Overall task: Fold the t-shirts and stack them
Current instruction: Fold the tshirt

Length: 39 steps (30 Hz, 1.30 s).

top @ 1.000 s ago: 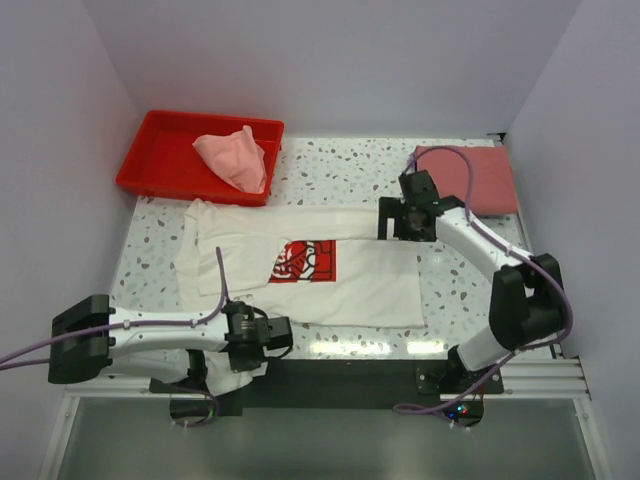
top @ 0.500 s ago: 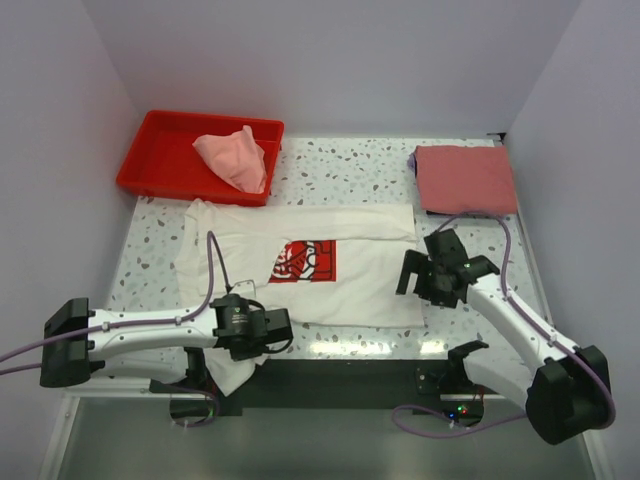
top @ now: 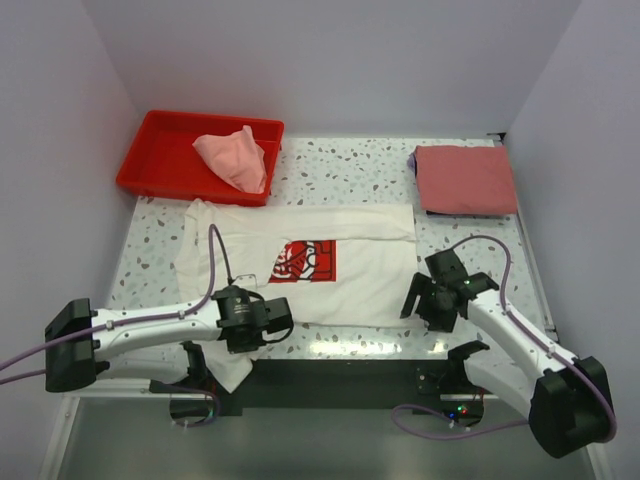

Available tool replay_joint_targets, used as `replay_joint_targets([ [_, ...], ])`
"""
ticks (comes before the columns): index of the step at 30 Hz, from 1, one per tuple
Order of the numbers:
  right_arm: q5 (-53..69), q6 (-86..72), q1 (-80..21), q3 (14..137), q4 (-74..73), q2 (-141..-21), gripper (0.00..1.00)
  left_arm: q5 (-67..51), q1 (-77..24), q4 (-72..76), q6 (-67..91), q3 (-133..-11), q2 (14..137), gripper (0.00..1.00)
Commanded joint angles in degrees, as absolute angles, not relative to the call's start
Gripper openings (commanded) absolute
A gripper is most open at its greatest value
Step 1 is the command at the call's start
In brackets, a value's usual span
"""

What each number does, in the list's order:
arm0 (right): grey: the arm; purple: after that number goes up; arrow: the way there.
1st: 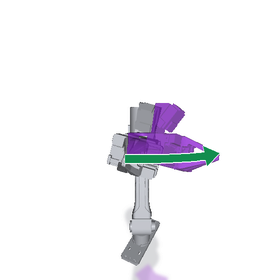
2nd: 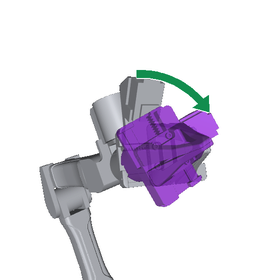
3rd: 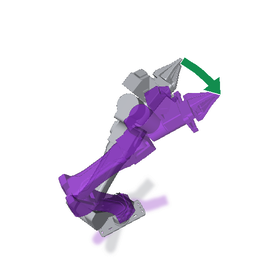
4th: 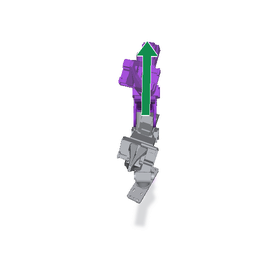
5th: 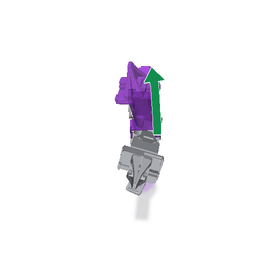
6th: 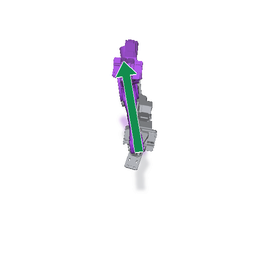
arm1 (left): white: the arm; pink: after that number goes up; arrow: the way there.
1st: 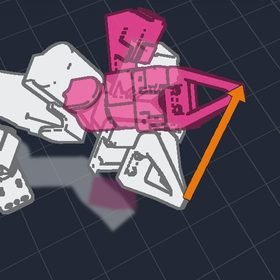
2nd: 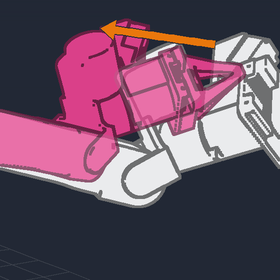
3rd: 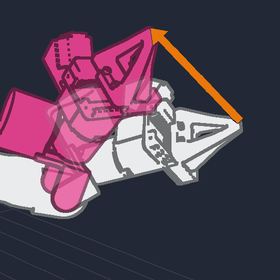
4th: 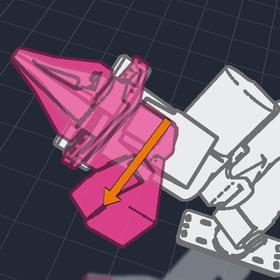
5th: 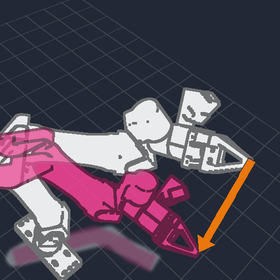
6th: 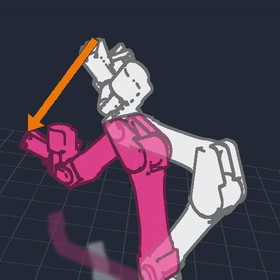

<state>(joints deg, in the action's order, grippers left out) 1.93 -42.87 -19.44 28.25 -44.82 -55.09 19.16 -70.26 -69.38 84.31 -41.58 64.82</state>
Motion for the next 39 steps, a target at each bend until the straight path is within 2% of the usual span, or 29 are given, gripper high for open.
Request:
replay_joint_targets([
  [1,2.02,-44.21,-19.42,26.99,-44.38,-55.55,0.73,20.92,-68.56,-69.17,81.04,-43.07,65.04,0.0],
  [7,3.08,-44.74,-19.42,25.05,-42.45,-56.6,0.52,20.57,-65.84,-68.29,77.96,-43.33,65.21,0.0],
  [8,2.9,-44.56,-19.42,25.05,-42.54,-56.86,0.47,20.74,-65.57,-68.29,77.87,-43.42,65.3,0.0],
  [9,2.99,-44.47,-19.34,25.14,-42.19,-57.13,0.36,20.83,-65.22,-68.38,77.52,-43.5,65.3,0.0],
  [10,2.99,-44.39,-19.42,25.14,-41.84,-57.48,0.3,21.44,-64.78,-68.38,77.43,-43.59,65.3,0.0],
  [14,2.2,-43.16,-19.34,26.1,-39.3,-59.23,0.1,22.76,-63.11,-69.08,76.46,-44.64,65.83,0.0],
  [15,2.2,-42.81,-19.42,26.8,-39.03,-59.5,0.01,23.89,-62.84,-69.43,76.38,-44.91,65.83,0.0],
  [30,0.18,-37.62,-19.42,36.73,-40.52,-59.77,0.0,33.04,-53.27,-66.98,69.09,-50.8,66.71,0.02],
  [39,-4.83,-35.95,-19.34,41.91,-38.85,-62.57,0.0,36.73,-46.77,-57.66,60.65,-53.78,67.85,0.02],
])
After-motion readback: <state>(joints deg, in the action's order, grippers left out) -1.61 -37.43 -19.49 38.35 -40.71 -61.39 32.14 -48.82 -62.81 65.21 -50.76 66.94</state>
